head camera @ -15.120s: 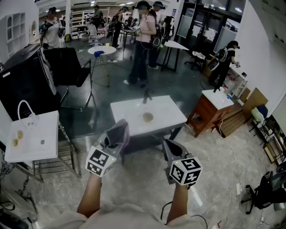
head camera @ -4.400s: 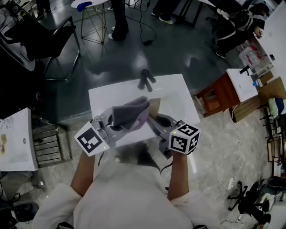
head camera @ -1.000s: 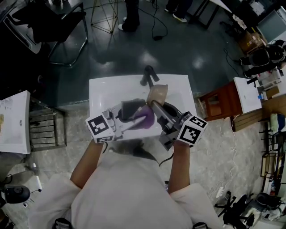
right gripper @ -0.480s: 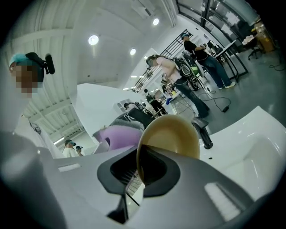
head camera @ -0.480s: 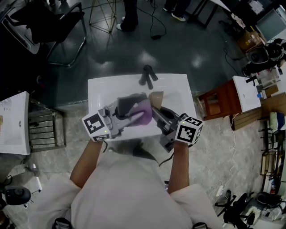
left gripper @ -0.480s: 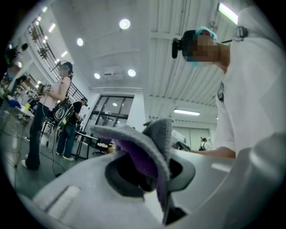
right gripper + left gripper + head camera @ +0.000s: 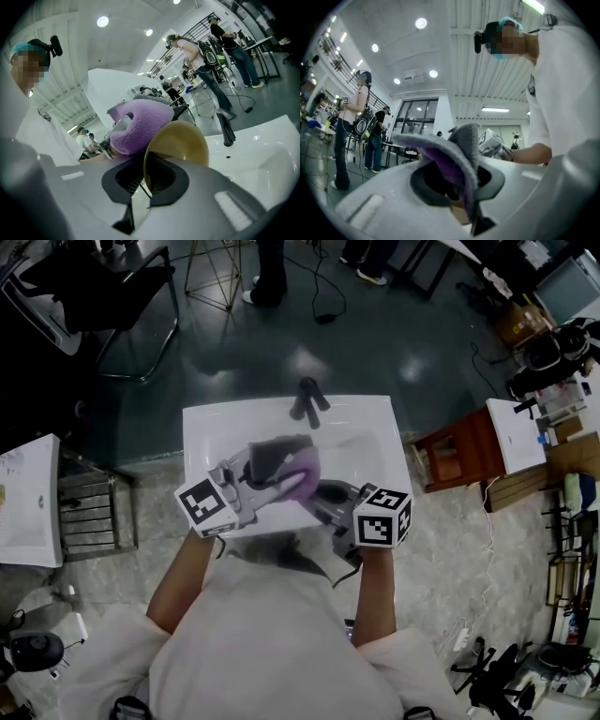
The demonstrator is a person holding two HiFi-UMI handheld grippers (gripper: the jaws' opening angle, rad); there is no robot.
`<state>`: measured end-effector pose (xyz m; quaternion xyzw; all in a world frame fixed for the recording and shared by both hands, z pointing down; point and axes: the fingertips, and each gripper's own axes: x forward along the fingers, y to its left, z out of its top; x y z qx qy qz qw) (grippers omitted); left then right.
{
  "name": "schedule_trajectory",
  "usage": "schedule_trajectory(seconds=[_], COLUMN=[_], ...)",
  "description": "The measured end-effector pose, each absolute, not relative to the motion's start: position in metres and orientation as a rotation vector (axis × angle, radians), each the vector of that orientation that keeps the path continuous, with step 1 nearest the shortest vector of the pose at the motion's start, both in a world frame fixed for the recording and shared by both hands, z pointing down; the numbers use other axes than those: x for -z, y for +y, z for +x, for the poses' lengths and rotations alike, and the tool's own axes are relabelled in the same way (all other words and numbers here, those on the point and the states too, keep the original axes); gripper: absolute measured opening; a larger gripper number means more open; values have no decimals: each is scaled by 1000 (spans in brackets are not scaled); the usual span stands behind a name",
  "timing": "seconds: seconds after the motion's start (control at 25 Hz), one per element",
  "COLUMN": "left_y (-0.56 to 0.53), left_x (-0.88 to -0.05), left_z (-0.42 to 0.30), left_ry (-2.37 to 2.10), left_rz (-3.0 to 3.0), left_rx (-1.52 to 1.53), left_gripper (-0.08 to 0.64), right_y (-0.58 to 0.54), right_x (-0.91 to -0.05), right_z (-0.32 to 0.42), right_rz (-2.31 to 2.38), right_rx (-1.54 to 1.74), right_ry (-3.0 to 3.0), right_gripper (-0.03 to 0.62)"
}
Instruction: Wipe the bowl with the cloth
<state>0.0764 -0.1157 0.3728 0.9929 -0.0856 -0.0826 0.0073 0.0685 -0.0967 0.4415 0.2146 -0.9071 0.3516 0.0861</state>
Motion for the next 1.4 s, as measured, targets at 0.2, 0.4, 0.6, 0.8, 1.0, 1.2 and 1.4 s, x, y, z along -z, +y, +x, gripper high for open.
schedule_trajectory(seconds=[0.2,0.4,0.6,0.8,1.0,1.2,1.4], left_y=[-124,-133,-140,-151,-160,-168,-171], left_x=[-374,-373,-379,-389,-399,-407,-419], left_z=[73,68,63,57,54,51,49], left_ry=[-344,-423,-480,-549,-563,-582,-589], left_rz=[3120,3126,3115,3111,3056,2990,2941], left_rx=[235,231,196,122,119,135,123], left_gripper=[67,67,66,66,66,65,64], right_y=[-88,-80,-71,-58,-52,-52,-55], right_x=[-436,-430,-429,-424,-416,-405,-395], right_z=[62,60,55,48,48,49,51], right_rz=[559,486,420,314,265,252,252], right_rx=[-1020,-993,-960,-954,-965,-999,-1026], right_ry=[-2719,-2745,-2745,-2782,-2831,-2895,-2949], right_gripper=[15,17,20,25,25,26,26])
